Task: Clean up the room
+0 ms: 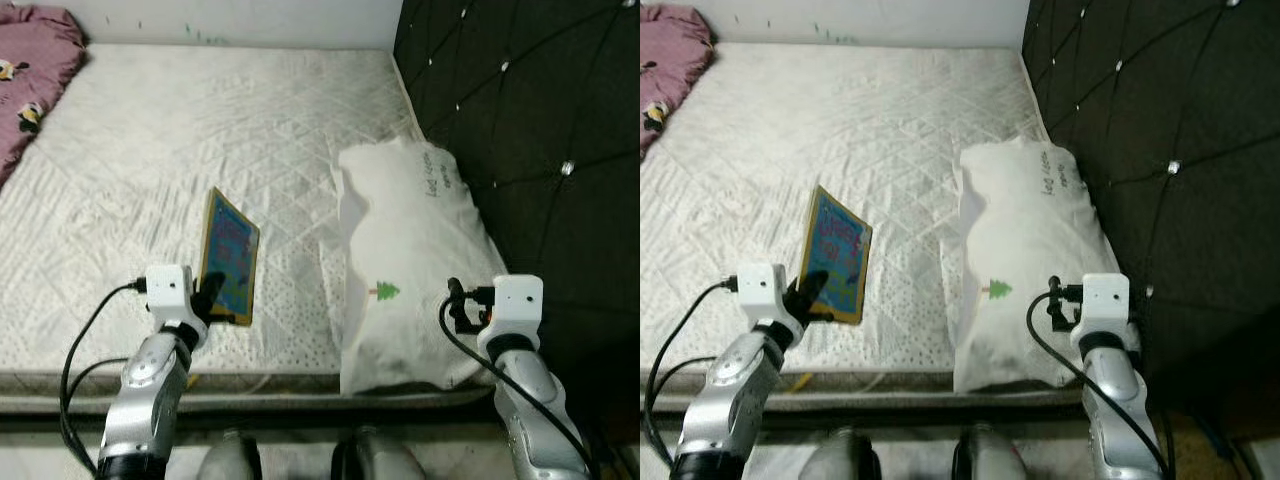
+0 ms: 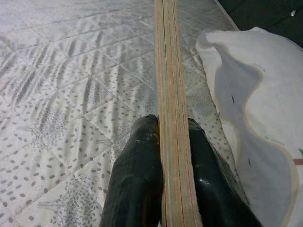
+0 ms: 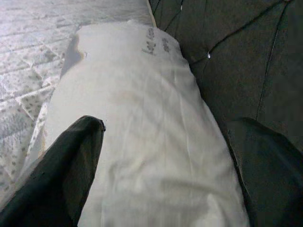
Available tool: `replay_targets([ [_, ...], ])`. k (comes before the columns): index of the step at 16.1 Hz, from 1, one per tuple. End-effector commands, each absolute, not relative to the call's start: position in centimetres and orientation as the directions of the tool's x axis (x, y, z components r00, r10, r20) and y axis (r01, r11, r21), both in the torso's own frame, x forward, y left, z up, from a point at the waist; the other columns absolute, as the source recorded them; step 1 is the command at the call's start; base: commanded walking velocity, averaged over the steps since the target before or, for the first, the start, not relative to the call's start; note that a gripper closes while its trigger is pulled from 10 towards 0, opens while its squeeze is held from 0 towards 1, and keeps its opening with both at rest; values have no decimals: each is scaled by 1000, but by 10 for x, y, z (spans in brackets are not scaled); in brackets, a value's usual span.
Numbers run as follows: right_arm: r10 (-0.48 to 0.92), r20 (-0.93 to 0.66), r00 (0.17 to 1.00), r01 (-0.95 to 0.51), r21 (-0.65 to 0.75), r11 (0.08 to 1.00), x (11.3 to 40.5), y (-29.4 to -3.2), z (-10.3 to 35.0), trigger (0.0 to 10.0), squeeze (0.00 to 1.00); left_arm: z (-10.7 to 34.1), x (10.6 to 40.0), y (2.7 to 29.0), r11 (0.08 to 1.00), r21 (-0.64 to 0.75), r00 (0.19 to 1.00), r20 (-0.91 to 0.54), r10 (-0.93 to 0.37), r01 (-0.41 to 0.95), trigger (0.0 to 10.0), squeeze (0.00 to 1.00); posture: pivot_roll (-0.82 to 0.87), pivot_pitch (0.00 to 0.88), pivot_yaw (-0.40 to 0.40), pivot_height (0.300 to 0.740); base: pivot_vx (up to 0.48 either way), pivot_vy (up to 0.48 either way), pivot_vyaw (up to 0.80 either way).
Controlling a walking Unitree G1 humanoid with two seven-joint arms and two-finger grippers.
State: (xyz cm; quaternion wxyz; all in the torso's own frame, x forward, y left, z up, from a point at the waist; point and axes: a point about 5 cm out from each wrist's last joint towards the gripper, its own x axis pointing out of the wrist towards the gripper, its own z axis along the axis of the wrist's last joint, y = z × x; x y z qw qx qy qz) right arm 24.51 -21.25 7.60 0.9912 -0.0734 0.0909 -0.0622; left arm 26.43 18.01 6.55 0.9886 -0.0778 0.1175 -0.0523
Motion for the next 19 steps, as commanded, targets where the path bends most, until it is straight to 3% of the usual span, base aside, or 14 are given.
replay_targets([
  [1, -138, -186, 973, 110, -155, 982, 243, -213, 74, 10000, 0, 72, 266, 181, 982, -166, 973, -196, -117, 85, 10000, 0, -118, 102, -23, 622, 0, 0, 0],
  [3, -136, -183, 974, 108, -155, 982, 243, -213, 75, 10000, 0, 72, 267, 181, 983, -165, 974, -194, -113, 81, 10000, 0, -119, 103, -23, 597, 0, 0, 0],
  [19, -129, -187, 974, 100, -158, 982, 246, -213, 74, 10000, 0, 81, 273, 178, 970, -192, 975, -136, -174, 146, 10000, 0, -122, 102, -26, 597, 16, 0, 0],
])
